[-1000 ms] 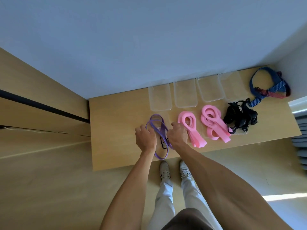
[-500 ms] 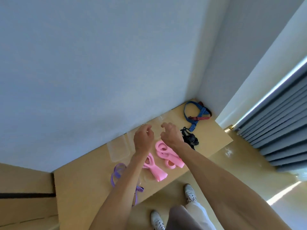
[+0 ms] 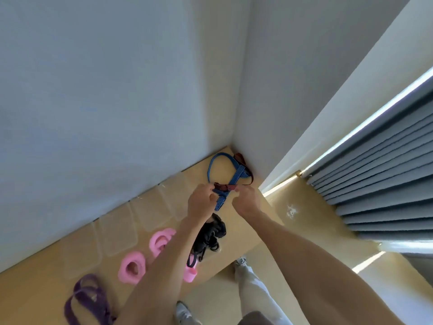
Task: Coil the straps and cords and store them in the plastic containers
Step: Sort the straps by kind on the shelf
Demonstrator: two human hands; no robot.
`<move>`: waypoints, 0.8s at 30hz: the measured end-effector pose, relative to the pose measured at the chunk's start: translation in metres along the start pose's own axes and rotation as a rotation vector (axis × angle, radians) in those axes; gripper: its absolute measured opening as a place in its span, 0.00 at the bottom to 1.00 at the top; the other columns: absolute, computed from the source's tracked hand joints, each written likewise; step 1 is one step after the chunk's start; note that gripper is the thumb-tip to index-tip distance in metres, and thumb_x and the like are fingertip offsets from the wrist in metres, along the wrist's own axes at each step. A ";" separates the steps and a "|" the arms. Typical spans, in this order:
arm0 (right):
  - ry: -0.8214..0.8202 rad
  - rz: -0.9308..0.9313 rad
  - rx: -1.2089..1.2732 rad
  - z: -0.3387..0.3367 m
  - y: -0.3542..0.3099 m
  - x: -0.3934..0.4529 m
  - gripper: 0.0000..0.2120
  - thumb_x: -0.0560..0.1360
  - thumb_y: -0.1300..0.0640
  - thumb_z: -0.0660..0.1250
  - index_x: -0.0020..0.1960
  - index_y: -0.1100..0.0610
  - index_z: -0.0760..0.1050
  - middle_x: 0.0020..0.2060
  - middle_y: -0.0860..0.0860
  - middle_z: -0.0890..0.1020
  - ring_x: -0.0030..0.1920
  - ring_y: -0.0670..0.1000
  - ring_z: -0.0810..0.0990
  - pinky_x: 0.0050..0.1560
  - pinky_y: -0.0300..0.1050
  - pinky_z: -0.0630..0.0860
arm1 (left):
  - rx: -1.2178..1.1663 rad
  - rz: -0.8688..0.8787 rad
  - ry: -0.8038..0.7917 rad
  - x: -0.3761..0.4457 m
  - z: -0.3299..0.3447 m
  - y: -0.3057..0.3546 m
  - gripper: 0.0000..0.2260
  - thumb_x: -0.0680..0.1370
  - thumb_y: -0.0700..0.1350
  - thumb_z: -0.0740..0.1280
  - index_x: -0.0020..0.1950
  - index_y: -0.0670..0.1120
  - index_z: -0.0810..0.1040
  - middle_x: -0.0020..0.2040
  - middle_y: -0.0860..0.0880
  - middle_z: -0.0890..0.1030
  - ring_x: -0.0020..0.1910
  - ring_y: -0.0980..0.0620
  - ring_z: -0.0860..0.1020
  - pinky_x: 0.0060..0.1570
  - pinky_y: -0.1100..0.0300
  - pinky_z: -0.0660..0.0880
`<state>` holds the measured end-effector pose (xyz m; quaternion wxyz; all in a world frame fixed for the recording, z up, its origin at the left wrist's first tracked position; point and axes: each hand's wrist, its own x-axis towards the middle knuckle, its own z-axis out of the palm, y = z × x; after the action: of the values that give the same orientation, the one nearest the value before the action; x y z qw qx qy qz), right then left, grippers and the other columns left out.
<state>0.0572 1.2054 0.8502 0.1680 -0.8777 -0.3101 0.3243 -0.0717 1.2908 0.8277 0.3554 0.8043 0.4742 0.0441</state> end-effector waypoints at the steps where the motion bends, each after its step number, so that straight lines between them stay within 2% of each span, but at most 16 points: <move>1: -0.019 0.003 -0.022 -0.003 0.005 0.012 0.19 0.74 0.68 0.62 0.63 0.60 0.77 0.60 0.58 0.77 0.58 0.59 0.78 0.55 0.47 0.76 | -0.002 -0.033 -0.041 0.011 0.011 0.002 0.14 0.79 0.38 0.60 0.62 0.46 0.78 0.54 0.48 0.77 0.48 0.51 0.77 0.47 0.61 0.72; 2: -0.038 -0.005 -0.053 -0.004 0.010 0.023 0.18 0.73 0.68 0.62 0.62 0.60 0.76 0.60 0.59 0.77 0.57 0.59 0.77 0.53 0.47 0.76 | -0.009 -0.064 -0.068 0.022 0.021 0.004 0.15 0.79 0.37 0.60 0.62 0.47 0.79 0.56 0.48 0.77 0.49 0.51 0.78 0.46 0.60 0.73; 5: -0.091 -0.036 -0.131 -0.001 0.017 0.056 0.15 0.71 0.71 0.61 0.56 0.63 0.75 0.59 0.60 0.75 0.56 0.61 0.76 0.47 0.46 0.74 | -0.021 -0.084 -0.057 0.047 0.046 0.009 0.11 0.78 0.37 0.62 0.54 0.46 0.81 0.51 0.48 0.76 0.50 0.46 0.77 0.44 0.50 0.78; 9: -0.134 -0.039 -0.199 0.009 0.020 0.090 0.16 0.73 0.69 0.65 0.60 0.60 0.75 0.63 0.57 0.72 0.63 0.57 0.71 0.58 0.46 0.74 | 0.236 -0.051 -0.088 0.070 0.070 0.007 0.12 0.80 0.45 0.66 0.63 0.51 0.80 0.63 0.46 0.73 0.64 0.44 0.70 0.55 0.50 0.76; 11: -0.189 -0.054 -0.277 0.017 0.021 0.099 0.18 0.74 0.68 0.66 0.63 0.58 0.74 0.65 0.55 0.72 0.67 0.56 0.68 0.64 0.47 0.71 | 0.318 -0.086 -0.097 0.076 0.079 0.004 0.11 0.80 0.47 0.66 0.61 0.49 0.80 0.65 0.44 0.72 0.66 0.42 0.69 0.60 0.50 0.73; 13: -0.220 -0.061 -0.332 0.024 0.022 0.104 0.18 0.73 0.67 0.66 0.62 0.57 0.74 0.62 0.55 0.73 0.66 0.56 0.69 0.64 0.49 0.71 | 0.321 -0.114 -0.086 0.079 0.083 0.003 0.08 0.80 0.48 0.67 0.56 0.47 0.82 0.63 0.44 0.73 0.66 0.42 0.69 0.60 0.50 0.71; 17: -0.128 -0.073 -0.292 0.023 0.019 0.109 0.10 0.71 0.68 0.66 0.51 0.60 0.78 0.50 0.57 0.80 0.57 0.59 0.76 0.56 0.50 0.74 | 0.178 -0.073 -0.010 0.084 0.072 0.007 0.06 0.78 0.42 0.66 0.49 0.47 0.83 0.54 0.48 0.79 0.55 0.46 0.75 0.51 0.53 0.74; 19: -0.090 -0.068 -0.263 0.015 0.013 0.110 0.06 0.74 0.65 0.66 0.49 0.59 0.79 0.46 0.57 0.82 0.53 0.60 0.78 0.57 0.52 0.74 | 0.037 -0.097 0.046 0.086 0.063 0.012 0.05 0.76 0.39 0.67 0.45 0.44 0.83 0.49 0.48 0.80 0.48 0.48 0.77 0.45 0.53 0.75; 21: -0.052 -0.063 -0.203 0.006 0.005 0.108 0.05 0.76 0.62 0.64 0.47 0.59 0.79 0.44 0.56 0.83 0.49 0.60 0.79 0.56 0.53 0.75 | -0.094 -0.138 0.118 0.087 0.051 0.020 0.03 0.76 0.41 0.70 0.44 0.44 0.82 0.45 0.49 0.79 0.43 0.51 0.77 0.41 0.57 0.74; 24: 0.008 -0.055 -0.043 -0.015 -0.014 0.101 0.06 0.73 0.62 0.62 0.42 0.58 0.77 0.36 0.54 0.81 0.40 0.60 0.79 0.44 0.50 0.78 | -0.372 -0.177 0.174 0.089 0.029 0.036 0.01 0.75 0.43 0.72 0.45 0.50 0.82 0.43 0.53 0.82 0.42 0.58 0.79 0.41 0.65 0.74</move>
<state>0.1215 1.2802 0.8209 0.1594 -0.8736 -0.3404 0.3092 0.0151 1.3359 0.8047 0.4580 0.6733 0.5553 0.1688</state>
